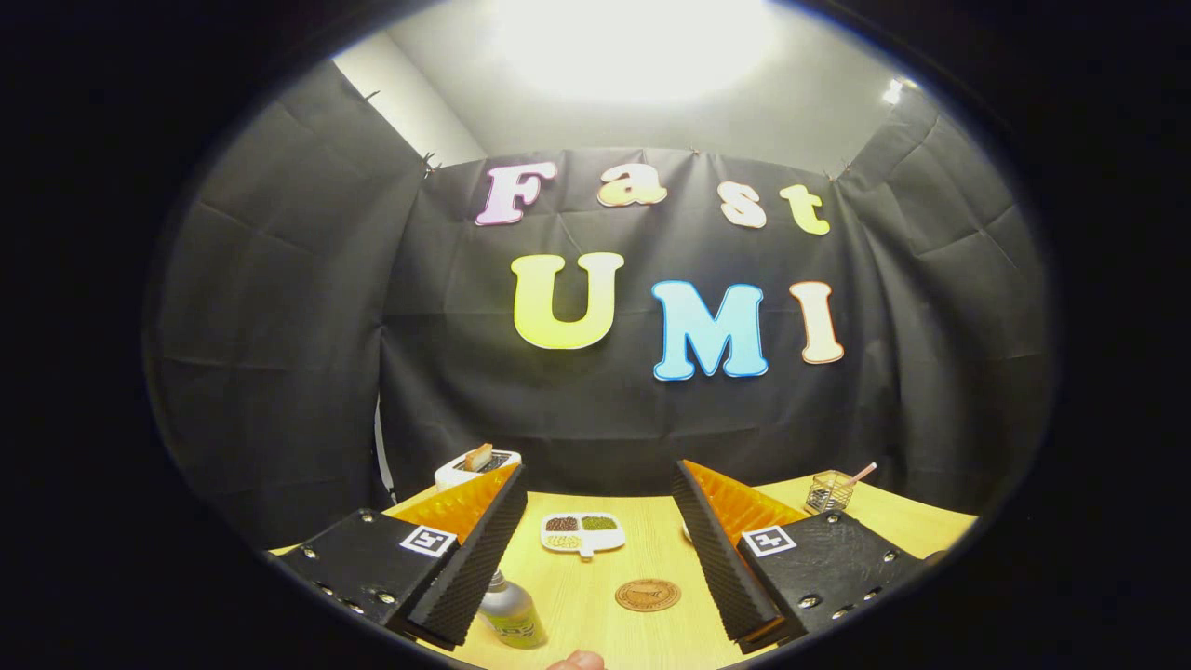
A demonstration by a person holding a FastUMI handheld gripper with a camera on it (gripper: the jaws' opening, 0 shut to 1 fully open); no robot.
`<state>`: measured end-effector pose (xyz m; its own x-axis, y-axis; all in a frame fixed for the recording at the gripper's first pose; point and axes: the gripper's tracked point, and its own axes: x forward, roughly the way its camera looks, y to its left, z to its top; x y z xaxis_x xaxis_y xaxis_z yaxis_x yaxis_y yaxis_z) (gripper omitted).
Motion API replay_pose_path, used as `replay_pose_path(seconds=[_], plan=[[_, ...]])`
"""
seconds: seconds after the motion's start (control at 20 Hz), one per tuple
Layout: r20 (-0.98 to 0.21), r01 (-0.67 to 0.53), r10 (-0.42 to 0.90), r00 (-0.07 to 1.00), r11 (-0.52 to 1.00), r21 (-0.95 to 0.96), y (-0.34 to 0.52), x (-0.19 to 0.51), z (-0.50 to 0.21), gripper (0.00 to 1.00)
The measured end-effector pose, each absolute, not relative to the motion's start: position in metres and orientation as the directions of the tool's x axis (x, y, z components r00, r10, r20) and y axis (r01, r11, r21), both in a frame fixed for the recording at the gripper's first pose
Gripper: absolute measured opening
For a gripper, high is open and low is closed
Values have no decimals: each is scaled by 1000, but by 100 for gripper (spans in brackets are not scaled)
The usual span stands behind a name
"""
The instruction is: Take the bottle from table, then pour the juice into the cup, finally place the bottle on the coaster
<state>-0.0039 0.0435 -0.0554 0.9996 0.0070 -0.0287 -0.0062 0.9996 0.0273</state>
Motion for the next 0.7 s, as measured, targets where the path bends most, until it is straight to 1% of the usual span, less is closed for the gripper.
replay_pose_path(seconds=[0.25,0.7], plan=[[-52,-17,17,999,1000,-1,59,-2,-76,96],[-100,-48,51,994,998,32,94,6,-107,96]])
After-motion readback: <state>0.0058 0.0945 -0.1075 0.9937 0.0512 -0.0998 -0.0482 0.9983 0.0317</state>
